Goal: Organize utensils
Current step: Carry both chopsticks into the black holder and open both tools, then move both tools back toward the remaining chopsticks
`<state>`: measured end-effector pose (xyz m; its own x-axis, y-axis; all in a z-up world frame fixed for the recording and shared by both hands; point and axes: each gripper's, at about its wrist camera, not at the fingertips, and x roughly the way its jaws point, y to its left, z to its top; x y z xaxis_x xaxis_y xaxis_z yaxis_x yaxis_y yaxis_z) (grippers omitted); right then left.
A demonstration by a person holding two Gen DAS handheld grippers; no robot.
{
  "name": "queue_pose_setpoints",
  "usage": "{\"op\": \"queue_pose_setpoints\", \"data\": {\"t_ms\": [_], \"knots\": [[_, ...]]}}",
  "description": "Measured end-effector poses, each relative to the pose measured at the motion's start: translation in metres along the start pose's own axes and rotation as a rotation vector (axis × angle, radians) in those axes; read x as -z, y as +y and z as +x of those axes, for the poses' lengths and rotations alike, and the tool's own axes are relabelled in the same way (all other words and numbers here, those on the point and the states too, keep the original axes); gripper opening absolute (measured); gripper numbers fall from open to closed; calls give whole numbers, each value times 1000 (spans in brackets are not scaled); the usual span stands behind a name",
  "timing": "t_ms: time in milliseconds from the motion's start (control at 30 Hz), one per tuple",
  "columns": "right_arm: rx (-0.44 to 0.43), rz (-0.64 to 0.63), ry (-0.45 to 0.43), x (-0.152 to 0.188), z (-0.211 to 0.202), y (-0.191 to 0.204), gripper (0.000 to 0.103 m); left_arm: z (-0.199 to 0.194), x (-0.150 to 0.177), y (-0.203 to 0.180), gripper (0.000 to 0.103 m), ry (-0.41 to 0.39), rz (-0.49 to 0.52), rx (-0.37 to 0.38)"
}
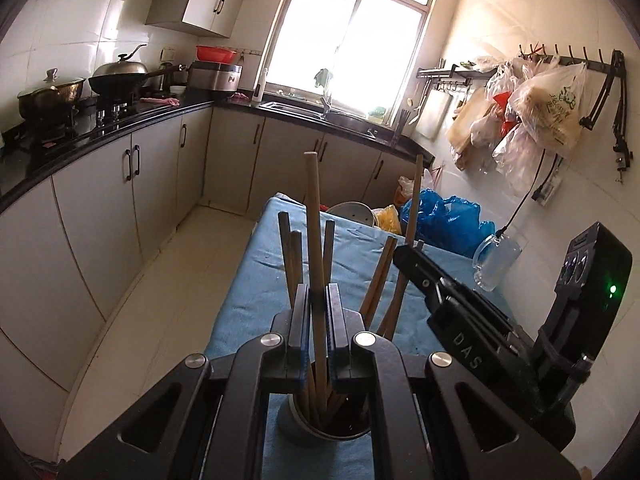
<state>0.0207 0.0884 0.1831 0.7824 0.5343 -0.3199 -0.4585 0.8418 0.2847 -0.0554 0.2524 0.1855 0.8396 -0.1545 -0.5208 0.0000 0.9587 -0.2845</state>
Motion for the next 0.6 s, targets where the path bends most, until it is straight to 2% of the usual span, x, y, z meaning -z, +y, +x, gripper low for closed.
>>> {"op": "queue_pose_setpoints", "data": {"t_ms": [133, 167, 200, 233, 267, 300, 333, 467, 600], "knots": [[9, -12, 19, 8, -1, -3, 9, -5, 5, -5, 7, -9, 14, -26], [7, -12, 26, 9, -1, -4, 13, -7, 6, -7, 8, -11, 19, -33], [5, -9, 31, 10, -2, -5, 21, -9, 7, -9, 10, -14, 25, -42], [4, -4, 35, 10, -3, -6, 28, -13, 8, -12, 21, -21, 30, -55], [1, 5, 35, 10, -6, -8, 42, -17, 10, -15, 37, -36, 36, -73], [0, 10, 30, 9, -9, -9, 50, -21, 11, -16, 44, -49, 39, -86], [1, 13, 23, 9, -13, -10, 51, -26, 13, -18, 52, -70, 41, -104], [5, 4, 4, 8, -33, -13, 58, -40, 22, -29, 61, -104, 70, -160], [22, 10, -14, 7, -56, -22, 65, -47, 33, -47, 61, -98, 116, -182]]}}
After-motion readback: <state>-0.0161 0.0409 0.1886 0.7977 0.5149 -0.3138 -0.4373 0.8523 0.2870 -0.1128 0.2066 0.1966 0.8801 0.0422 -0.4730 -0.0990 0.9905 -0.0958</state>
